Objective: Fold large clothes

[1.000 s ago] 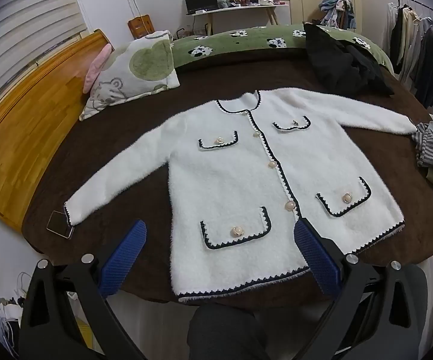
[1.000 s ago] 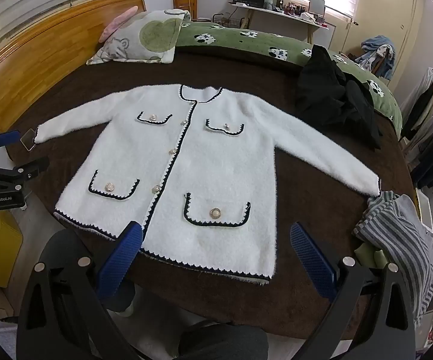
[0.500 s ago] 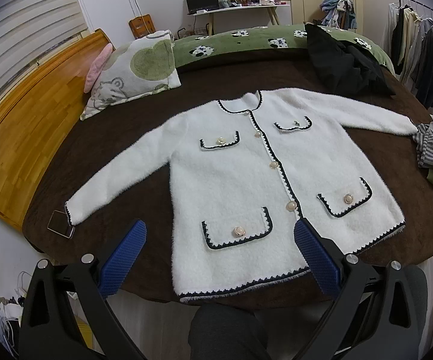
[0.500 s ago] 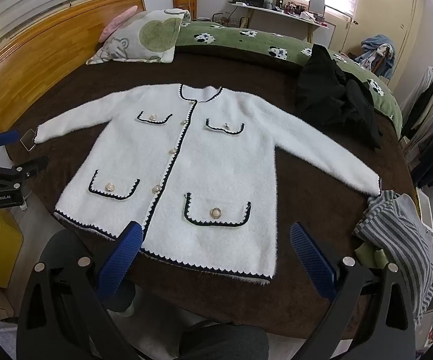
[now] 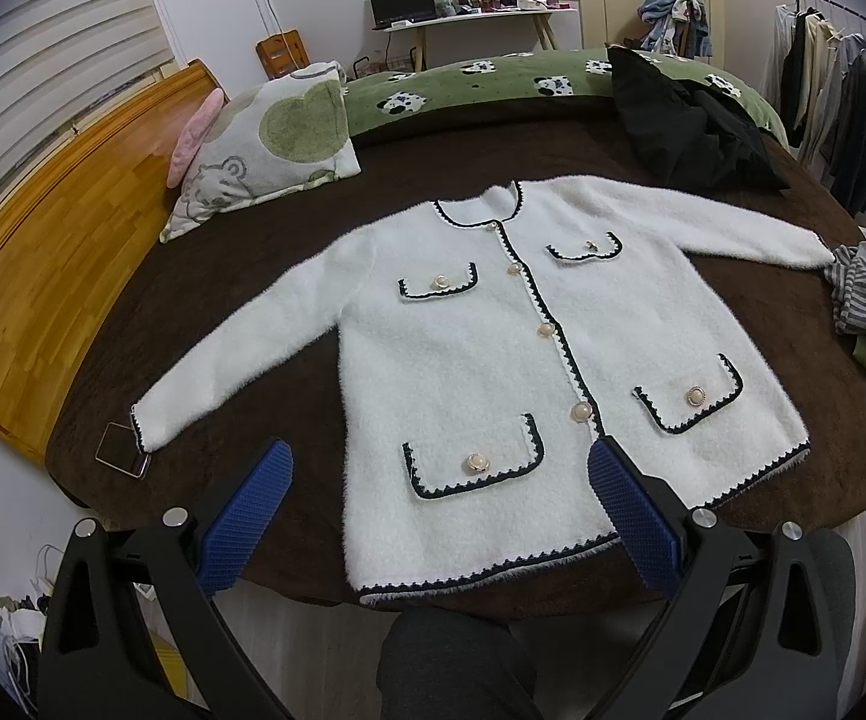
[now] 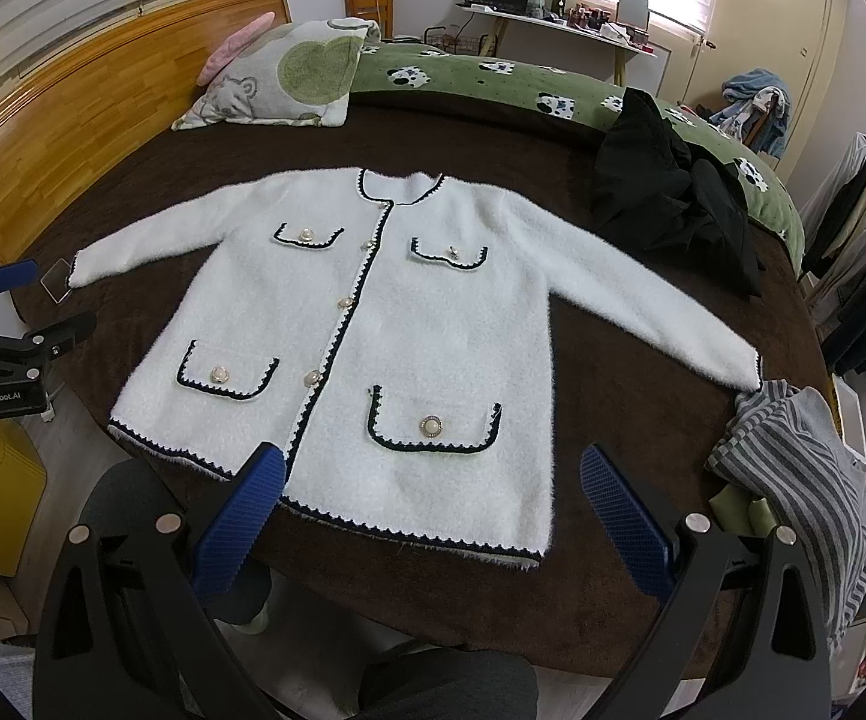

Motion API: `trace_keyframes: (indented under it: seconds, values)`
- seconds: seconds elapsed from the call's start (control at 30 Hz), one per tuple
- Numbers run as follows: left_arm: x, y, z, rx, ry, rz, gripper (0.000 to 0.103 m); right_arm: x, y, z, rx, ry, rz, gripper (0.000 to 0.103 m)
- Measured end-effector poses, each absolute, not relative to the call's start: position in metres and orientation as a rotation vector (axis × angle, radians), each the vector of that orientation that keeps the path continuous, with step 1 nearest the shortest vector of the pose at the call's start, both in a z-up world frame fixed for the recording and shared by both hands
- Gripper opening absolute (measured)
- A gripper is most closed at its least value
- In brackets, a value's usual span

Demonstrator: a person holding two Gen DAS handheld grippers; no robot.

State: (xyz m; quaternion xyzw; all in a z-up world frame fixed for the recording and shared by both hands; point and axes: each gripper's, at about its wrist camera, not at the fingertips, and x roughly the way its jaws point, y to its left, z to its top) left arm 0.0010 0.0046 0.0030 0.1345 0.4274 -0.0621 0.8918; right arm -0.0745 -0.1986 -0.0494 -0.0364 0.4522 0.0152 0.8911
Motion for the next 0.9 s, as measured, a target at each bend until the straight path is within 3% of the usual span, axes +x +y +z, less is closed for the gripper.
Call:
trace_keyframes:
  seconds: [0.9]
  values:
    - [0.0008,0.0045,0.0058,0.283,0.883,-0.124,0.097,-0.0750,-0.1992,-0.0502,-0.073,0.939,0.034,0.097]
